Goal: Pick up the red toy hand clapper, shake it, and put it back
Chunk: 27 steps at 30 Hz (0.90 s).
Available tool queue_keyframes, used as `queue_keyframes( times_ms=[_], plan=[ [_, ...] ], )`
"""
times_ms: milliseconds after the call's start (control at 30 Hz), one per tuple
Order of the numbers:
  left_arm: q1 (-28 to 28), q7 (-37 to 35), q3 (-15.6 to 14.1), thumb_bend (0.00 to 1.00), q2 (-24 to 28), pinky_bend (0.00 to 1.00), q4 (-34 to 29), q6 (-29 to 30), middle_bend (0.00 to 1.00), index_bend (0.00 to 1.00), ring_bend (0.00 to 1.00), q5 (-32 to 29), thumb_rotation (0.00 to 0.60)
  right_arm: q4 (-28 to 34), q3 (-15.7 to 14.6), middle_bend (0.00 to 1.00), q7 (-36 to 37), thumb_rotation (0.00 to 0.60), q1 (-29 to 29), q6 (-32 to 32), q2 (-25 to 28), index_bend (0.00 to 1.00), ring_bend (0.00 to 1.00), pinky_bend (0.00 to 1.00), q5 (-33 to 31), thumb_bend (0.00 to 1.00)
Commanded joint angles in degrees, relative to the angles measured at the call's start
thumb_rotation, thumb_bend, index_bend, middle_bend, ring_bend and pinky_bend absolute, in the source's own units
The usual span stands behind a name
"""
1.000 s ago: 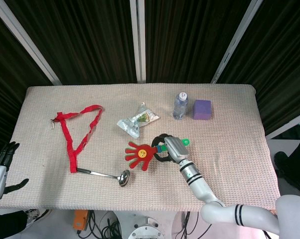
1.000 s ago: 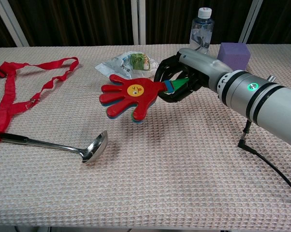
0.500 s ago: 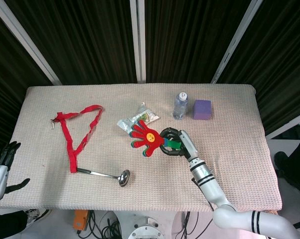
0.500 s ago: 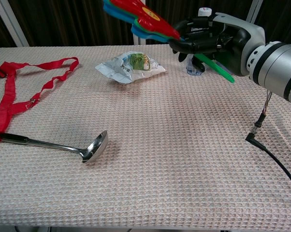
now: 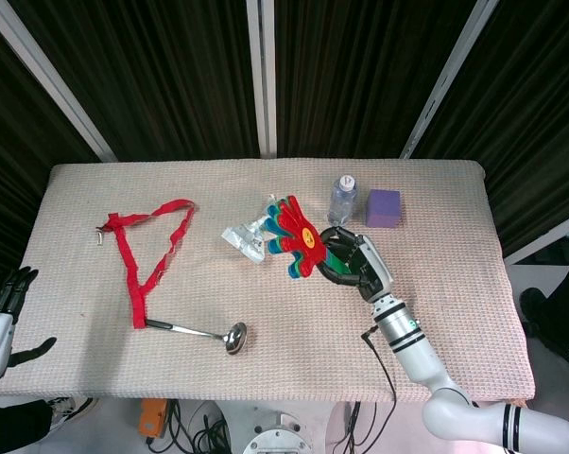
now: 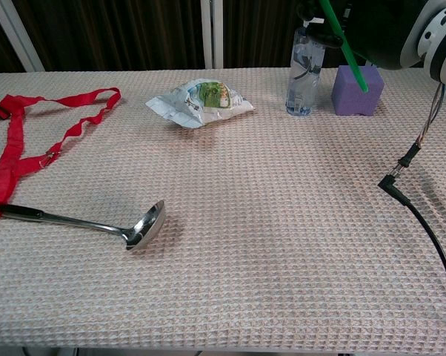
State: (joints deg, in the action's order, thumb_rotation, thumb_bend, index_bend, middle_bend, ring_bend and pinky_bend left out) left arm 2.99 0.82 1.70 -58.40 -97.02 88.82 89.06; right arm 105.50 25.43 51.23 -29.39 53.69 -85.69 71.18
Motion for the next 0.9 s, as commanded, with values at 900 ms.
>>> queue_keyframes(
  times_ms=[900],
  plan=[
    [0.31,0.35,0.37,0.06,0.52,0.01,-1.32,-0.39,0.04,0.07,0.00,-0.53,0.600,11.35,-0.57,0.76,-45.40,0.600,-4.35,1.87,11.01,1.00,0.75,0.90,-4.38,0.45]
  ],
)
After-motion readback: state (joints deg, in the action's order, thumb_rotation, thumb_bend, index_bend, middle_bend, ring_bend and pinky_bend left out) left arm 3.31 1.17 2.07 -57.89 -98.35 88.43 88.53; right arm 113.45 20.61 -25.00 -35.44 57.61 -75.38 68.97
